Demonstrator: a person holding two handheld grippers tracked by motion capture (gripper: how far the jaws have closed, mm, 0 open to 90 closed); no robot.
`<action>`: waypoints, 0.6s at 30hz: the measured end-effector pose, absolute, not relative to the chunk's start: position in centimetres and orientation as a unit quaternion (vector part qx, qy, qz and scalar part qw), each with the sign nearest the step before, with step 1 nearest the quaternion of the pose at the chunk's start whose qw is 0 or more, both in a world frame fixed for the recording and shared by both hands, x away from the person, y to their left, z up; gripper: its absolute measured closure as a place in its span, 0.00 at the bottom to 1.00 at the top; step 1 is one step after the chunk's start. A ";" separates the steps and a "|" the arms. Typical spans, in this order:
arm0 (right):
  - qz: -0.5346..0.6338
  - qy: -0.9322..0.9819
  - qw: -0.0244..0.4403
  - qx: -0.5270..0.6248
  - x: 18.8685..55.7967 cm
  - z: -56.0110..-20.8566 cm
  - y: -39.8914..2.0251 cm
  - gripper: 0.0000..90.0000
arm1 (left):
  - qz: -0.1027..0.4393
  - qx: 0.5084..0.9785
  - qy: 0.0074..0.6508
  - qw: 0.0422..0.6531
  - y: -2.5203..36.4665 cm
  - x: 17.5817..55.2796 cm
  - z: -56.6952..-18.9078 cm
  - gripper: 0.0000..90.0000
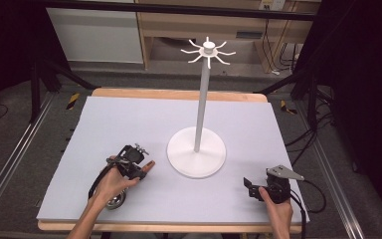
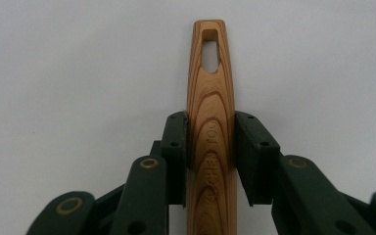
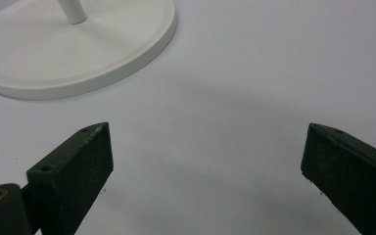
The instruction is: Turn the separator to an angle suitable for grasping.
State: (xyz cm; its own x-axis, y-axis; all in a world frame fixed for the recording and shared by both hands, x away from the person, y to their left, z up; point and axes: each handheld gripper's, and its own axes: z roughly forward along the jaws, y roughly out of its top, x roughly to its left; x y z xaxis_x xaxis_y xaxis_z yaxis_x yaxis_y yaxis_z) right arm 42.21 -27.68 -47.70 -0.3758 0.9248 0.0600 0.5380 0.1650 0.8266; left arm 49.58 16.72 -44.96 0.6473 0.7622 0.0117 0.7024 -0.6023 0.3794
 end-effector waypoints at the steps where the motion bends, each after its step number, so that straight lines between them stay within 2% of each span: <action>1: 0.404 0.725 0.238 0.505 42.2 -47.7 -27.7 0.06 | 0.088 0.891 0.410 0.174 16.8 49.6 -44.9 0.75; 18: 0.404 0.725 0.238 0.505 42.2 -47.8 -27.7 0.06 | 0.124 0.861 0.410 0.274 19.2 47.3 -42.5 0.75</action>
